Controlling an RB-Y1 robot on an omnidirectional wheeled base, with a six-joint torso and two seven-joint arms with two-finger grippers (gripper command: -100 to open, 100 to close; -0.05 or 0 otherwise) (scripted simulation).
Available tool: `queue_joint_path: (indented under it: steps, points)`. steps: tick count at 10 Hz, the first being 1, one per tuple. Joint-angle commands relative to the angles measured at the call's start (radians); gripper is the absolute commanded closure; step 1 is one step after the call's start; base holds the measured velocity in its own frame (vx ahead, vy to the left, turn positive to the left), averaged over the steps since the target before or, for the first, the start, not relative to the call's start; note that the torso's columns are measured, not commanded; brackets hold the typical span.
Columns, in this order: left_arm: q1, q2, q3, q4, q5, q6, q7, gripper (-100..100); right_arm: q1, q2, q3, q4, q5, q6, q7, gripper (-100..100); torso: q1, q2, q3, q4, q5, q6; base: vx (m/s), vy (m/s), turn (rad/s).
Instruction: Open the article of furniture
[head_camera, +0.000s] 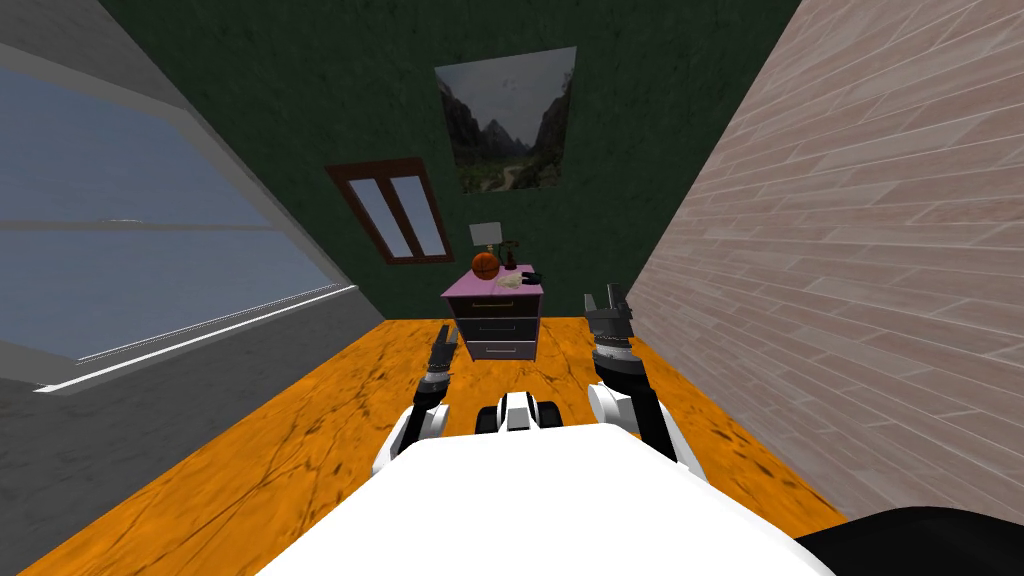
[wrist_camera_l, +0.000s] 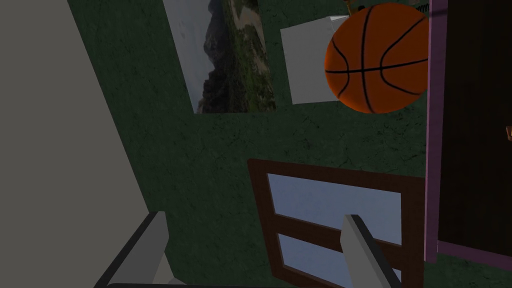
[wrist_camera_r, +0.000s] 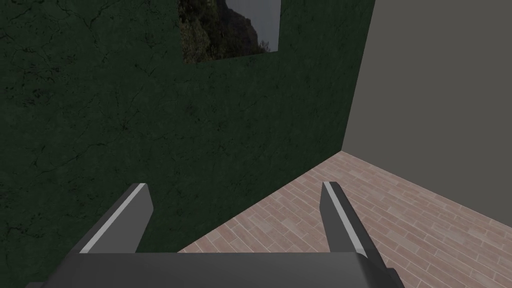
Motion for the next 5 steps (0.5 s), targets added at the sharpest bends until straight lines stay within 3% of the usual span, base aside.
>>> queue_joint_path:
  steps: [1, 5]
  points:
    - [-0.009, 0.005, 0.003, 0.070, 0.002, -0.050, -0.004, -100, 0.000, 0.000, 0.000, 0.000, 0.000, 0.000, 0.000, 0, -0.001, -0.003, -0.002, -0.001, 0.000, 0.000, 0.134, 0.020, -0.013]
    - [-0.032, 0.009, 0.006, 0.196, 0.003, -0.140, -0.015, -100, 0.000, 0.000, 0.000, 0.000, 0.000, 0.000, 0.000, 0, -0.001, 0.001, 0.000, 0.000, 0.000, 0.000, 0.124, 0.032, -0.022]
